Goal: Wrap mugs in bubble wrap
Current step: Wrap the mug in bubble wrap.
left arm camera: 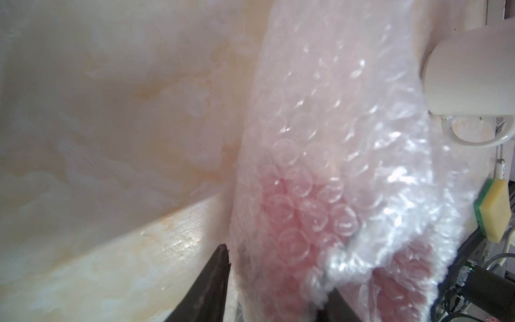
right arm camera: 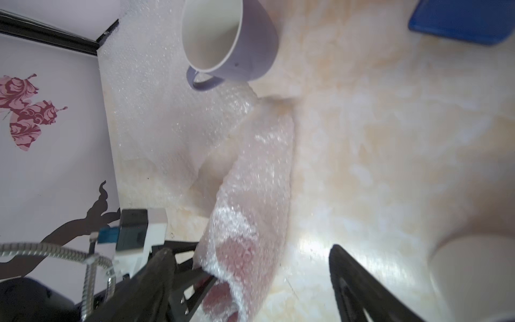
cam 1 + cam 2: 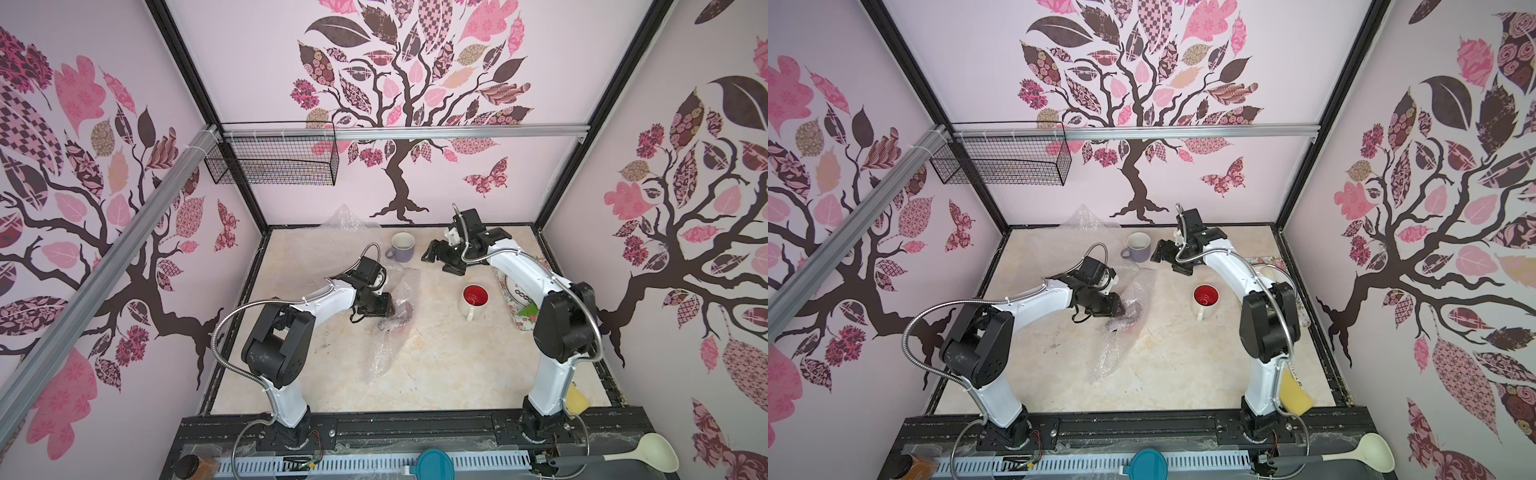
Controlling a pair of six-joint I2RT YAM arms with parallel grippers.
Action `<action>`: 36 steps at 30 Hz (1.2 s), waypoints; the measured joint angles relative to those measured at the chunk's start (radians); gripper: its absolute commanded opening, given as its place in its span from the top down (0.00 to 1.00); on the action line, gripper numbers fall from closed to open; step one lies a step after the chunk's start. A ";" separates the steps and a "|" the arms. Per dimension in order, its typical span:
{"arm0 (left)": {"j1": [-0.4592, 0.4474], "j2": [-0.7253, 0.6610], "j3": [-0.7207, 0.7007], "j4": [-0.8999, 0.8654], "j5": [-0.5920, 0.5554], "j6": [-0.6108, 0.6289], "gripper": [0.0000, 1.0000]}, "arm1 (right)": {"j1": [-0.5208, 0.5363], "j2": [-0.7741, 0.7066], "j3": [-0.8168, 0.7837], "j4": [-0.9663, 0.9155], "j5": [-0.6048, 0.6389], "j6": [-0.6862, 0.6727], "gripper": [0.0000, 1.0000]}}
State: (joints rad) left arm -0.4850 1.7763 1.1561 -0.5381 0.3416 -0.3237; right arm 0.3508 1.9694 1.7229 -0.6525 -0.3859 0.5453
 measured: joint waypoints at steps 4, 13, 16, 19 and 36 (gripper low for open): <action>0.000 0.002 0.003 -0.002 0.001 0.007 0.59 | 0.002 0.194 0.130 0.002 -0.034 -0.025 0.25; -0.001 0.019 0.018 -0.006 0.003 0.008 0.59 | 0.003 0.332 0.153 0.062 -0.068 0.012 0.34; -0.002 0.032 0.026 -0.008 0.005 0.009 0.59 | 0.005 0.350 0.153 0.099 -0.068 0.032 0.38; -0.002 0.037 0.035 -0.012 0.005 0.010 0.59 | 0.006 0.372 0.153 0.134 -0.069 0.058 0.42; -0.004 0.047 0.043 -0.019 0.004 0.010 0.59 | 0.014 0.358 -0.041 0.457 -0.125 0.189 1.00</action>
State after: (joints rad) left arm -0.4889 1.8229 1.1992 -0.5571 0.3454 -0.3134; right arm 0.3649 2.3276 1.6817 -0.1951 -0.5110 0.7341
